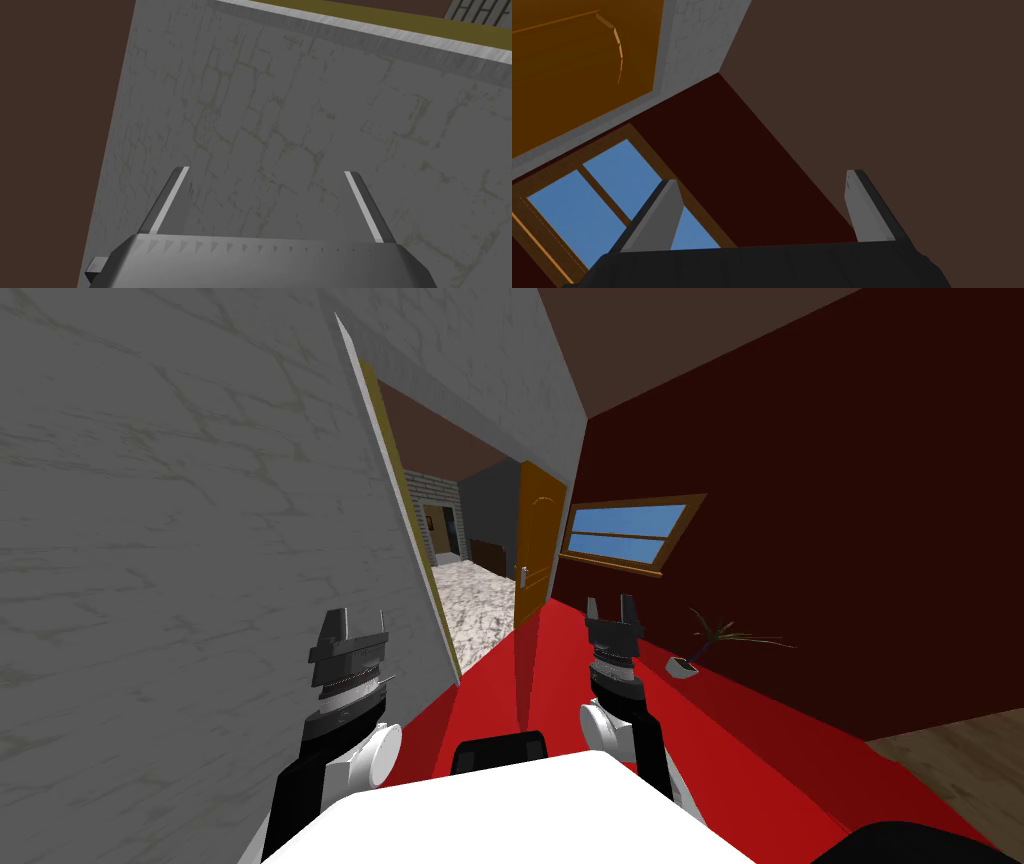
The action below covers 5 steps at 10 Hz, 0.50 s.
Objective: Push the door open
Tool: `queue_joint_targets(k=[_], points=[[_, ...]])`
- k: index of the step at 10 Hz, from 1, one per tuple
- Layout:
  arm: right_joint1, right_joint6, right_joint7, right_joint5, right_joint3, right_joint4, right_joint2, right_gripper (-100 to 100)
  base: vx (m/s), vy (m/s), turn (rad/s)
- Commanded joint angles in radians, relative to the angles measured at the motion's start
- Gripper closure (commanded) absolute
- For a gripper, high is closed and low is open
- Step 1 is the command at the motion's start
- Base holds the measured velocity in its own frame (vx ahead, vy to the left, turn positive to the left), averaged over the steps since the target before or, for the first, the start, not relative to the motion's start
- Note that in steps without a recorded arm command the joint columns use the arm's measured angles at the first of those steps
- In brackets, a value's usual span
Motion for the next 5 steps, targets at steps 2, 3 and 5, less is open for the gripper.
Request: queue_joint_targets(k=[2,3,5], points=[[-0.023,0.009,-0.007,0.004,0.008,0.040,-0.017,-100,0.111,-0.056,0.071],[-0.039,0.015,-0.011,0.006,0.013,0.066,-0.028,-100,0.135,-0.090,0.074],[-0.061,0.023,-0.017,0.009,0.021,0.103,-0.041,-100,0.148,-0.095,0.069]])
